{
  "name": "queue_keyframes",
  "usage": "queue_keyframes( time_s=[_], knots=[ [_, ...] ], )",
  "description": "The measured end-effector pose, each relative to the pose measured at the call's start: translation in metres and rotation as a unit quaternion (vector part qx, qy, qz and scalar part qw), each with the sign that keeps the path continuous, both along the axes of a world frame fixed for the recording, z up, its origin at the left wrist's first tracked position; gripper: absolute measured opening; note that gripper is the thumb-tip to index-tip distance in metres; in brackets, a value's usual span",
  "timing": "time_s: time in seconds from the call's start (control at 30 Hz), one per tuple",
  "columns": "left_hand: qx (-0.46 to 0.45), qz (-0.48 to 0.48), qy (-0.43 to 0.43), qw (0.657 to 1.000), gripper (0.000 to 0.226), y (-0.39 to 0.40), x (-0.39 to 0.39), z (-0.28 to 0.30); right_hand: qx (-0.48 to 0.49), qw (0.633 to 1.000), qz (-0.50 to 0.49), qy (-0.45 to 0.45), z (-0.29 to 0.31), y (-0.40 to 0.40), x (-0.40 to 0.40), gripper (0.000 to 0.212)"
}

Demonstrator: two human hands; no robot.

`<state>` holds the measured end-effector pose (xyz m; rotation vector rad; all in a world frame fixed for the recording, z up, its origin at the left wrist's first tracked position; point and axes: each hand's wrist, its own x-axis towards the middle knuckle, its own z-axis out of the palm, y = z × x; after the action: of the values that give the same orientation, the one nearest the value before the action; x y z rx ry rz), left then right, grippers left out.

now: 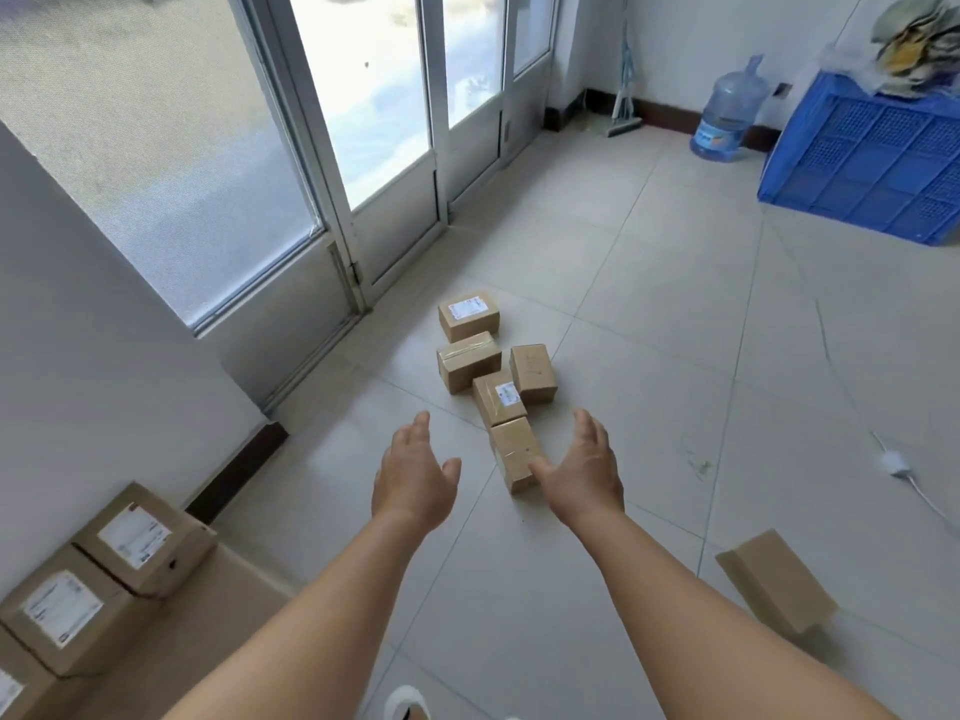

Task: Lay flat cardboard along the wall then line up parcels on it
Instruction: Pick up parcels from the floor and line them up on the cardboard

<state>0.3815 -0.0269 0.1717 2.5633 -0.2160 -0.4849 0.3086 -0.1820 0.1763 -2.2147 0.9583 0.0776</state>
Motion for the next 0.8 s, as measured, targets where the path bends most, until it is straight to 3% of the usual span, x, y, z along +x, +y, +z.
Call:
queue_keyframes(
  time_s=[0.27,0.53,0.8],
  knots=[
    [0.000,0.020,0.056,0.998,0.073,-0.079,0.075,-0.051,-0.006,0.999,0.006,0.035,-0.039,-0.082,0.086,0.084],
    [-0.020,0.101,0.123,0.987,0.077,-0.163,0.180,-0.100,0.012,0.998,0.006,0.064,-0.081,-0.162,0.195,0.086],
    [-0.001,0.147,0.157,0.977,0.083,-0.225,0.257,-0.164,0.043,0.993,0.028,0.107,-0.150,-0.228,0.283,0.090]
  ],
)
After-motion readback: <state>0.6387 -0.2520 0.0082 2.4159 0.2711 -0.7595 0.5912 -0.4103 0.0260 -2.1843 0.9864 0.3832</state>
